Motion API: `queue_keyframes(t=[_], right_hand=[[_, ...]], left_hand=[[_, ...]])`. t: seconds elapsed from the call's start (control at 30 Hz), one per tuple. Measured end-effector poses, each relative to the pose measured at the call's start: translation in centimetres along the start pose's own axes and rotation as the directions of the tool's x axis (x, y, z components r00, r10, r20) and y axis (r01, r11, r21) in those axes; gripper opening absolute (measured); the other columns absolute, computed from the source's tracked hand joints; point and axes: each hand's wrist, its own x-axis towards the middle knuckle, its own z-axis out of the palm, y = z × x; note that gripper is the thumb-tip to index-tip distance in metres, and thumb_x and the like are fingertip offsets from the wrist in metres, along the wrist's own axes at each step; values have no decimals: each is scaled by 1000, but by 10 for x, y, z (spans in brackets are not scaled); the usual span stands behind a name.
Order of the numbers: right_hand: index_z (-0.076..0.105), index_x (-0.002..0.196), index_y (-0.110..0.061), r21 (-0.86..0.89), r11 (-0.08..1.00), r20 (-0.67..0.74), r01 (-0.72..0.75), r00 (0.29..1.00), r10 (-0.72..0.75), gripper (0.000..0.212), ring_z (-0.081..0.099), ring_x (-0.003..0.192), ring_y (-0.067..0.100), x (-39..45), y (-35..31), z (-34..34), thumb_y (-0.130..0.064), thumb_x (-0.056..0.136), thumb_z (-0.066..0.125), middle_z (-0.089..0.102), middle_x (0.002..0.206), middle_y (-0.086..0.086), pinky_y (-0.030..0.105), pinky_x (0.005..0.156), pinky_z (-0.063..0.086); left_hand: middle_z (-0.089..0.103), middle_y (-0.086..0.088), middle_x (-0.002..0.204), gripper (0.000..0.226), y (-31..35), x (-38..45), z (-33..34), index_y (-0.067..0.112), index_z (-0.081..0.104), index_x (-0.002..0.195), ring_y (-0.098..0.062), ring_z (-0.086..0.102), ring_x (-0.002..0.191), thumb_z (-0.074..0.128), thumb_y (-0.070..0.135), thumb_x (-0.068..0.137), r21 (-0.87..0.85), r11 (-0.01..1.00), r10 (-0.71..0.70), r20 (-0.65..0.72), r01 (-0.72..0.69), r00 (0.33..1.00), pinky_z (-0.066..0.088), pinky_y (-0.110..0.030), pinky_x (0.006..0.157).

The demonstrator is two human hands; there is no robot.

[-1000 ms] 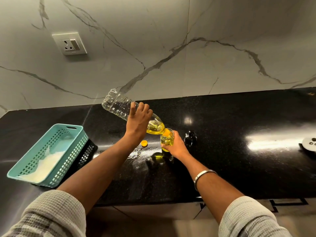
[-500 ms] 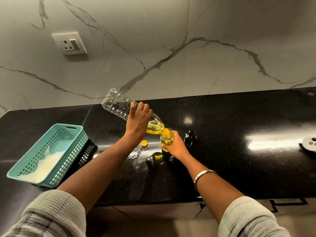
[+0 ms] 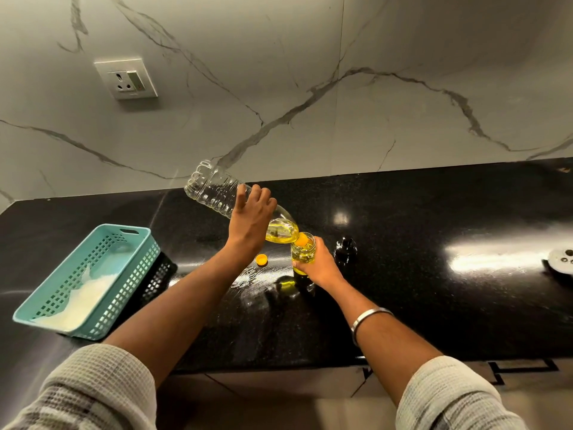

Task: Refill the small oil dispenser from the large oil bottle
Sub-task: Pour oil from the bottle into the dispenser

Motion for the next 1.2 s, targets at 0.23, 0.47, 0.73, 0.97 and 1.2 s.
queue_keyframes(t=[0.23, 0.47, 0.73, 0.97, 1.2], right_hand=[[40, 130, -20, -10, 1000, 5, -13, 1000, 13, 70, 52, 118, 20, 1, 0, 0, -18, 74, 81, 51, 129, 3, 42, 104, 43], [42, 128, -18, -3, 1000, -12, 9, 1000, -9, 69, 53, 115, 20, 1, 1, 1, -17, 72, 82, 52, 127, 4, 36, 99, 44], [41, 131, -19, -10, 1000, -7, -2, 1000, 2, 70, 52, 116, 20, 1, 1, 1, -17, 73, 81, 51, 128, 3, 37, 101, 44], [41, 129, -19, -14, 1000, -8, -4, 1000, 4, 69, 53, 116, 20, 2, 2, 1, -19, 73, 82, 52, 127, 4, 37, 101, 44], [41, 130, -20, -12, 1000, 0, -2, 1000, 2, 70, 53, 117, 20, 1, 1, 0, -19, 73, 81, 52, 128, 3, 38, 102, 44]], left_hand=[[47, 1, 119, 44, 0, 1, 0, 26, 52, 114, -22, 40, 127, 68, 11, 76, -7, 1000, 2, -4, -2, 1000, 4, -43, 103], [46, 3, 116, 46, 1, 0, -1, 27, 52, 113, -21, 42, 123, 67, 9, 73, 7, 1000, 3, -11, -3, 1000, 4, -41, 102], [47, 3, 116, 44, 0, 1, -1, 27, 53, 113, -21, 42, 124, 67, 10, 75, 3, 1000, 2, -21, -2, 1000, 5, -41, 102], [48, 3, 116, 44, 0, 1, 0, 28, 54, 113, -20, 43, 123, 69, 12, 75, 0, 1000, 3, -21, -3, 1000, 6, -41, 102], [46, 2, 118, 44, 1, 1, 2, 27, 52, 115, -21, 41, 125, 68, 12, 76, 3, 1000, 3, -18, -3, 1000, 5, -42, 102]])
